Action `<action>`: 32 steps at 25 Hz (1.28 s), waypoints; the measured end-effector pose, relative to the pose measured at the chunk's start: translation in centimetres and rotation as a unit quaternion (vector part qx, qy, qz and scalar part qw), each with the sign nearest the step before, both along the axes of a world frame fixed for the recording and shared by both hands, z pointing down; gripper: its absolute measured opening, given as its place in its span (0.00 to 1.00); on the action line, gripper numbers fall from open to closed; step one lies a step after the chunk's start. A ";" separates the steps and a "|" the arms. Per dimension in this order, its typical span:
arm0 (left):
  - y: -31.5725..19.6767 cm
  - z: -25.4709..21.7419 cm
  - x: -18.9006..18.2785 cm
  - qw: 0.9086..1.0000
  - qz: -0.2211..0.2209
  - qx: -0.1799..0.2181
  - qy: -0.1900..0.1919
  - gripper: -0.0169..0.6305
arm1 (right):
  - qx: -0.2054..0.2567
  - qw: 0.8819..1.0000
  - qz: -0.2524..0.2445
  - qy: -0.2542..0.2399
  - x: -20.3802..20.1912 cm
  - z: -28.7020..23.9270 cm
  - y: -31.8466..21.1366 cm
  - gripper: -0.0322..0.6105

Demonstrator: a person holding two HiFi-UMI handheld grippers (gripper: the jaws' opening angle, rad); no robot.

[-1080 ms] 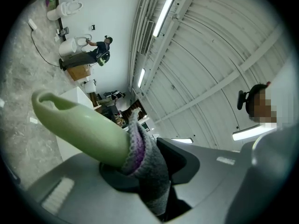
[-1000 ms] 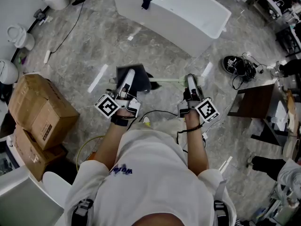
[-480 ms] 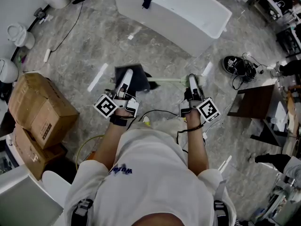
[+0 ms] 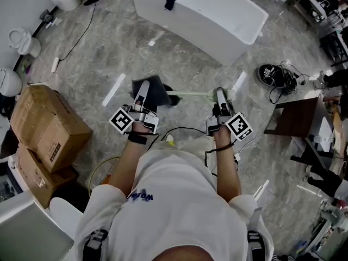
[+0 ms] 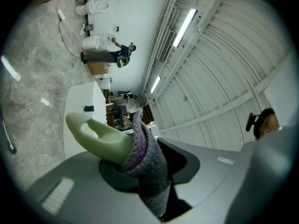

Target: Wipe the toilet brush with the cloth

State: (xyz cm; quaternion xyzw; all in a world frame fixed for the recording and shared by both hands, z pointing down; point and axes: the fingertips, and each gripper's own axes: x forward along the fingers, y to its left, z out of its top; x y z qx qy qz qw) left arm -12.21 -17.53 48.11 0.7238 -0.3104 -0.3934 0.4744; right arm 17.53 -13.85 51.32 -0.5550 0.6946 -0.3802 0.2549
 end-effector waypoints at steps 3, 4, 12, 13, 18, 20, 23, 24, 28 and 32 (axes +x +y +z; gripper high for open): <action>0.1 0.5 -0.2 1.000 0.001 -0.006 0.011 0.19 | -0.005 1.000 0.002 -0.003 0.1 0.6 0.2 0.32; 0.1 0.5 -0.2 1.000 0.002 -0.005 0.014 0.19 | -0.004 1.000 0.002 -0.002 0.2 0.6 0.2 0.32; 0.1 0.0 -0.5 1.000 -0.004 0.006 0.018 0.19 | 0.007 1.000 -0.003 0.005 0.2 -0.2 0.1 0.32; 0.2 -0.1 -0.6 1.000 -0.006 0.010 0.019 0.19 | 0.008 1.000 -0.005 0.006 0.1 -0.2 0.1 0.32; 0.2 -0.8 -1.0 0.999 -0.021 0.032 0.013 0.20 | 0.015 1.000 -0.010 0.006 -0.1 -0.7 -0.1 0.32; 0.3 -1.0 -1.2 0.999 -0.027 0.036 0.010 0.21 | 0.017 1.000 -0.010 0.005 -0.1 -0.8 -0.1 0.32; 0.2 -1.1 -1.7 0.999 -0.036 0.036 0.008 0.21 | 0.020 1.000 -0.012 0.007 -0.5 -1.1 -0.2 0.32; 0.1 -1.1 -1.9 0.999 -0.037 0.036 0.010 0.22 | 0.022 1.000 -0.013 0.009 -0.6 -1.2 -0.3 0.32; 0.9 -1.7 -0.4 0.997 0.054 0.056 0.027 0.20 | 0.032 0.999 -0.014 0.013 0.3 -1.8 -0.5 0.32; 3.3 -1.8 2.1 0.973 0.215 0.080 0.013 0.19 | 0.046 0.998 -0.039 0.021 0.9 -2.5 -0.6 0.32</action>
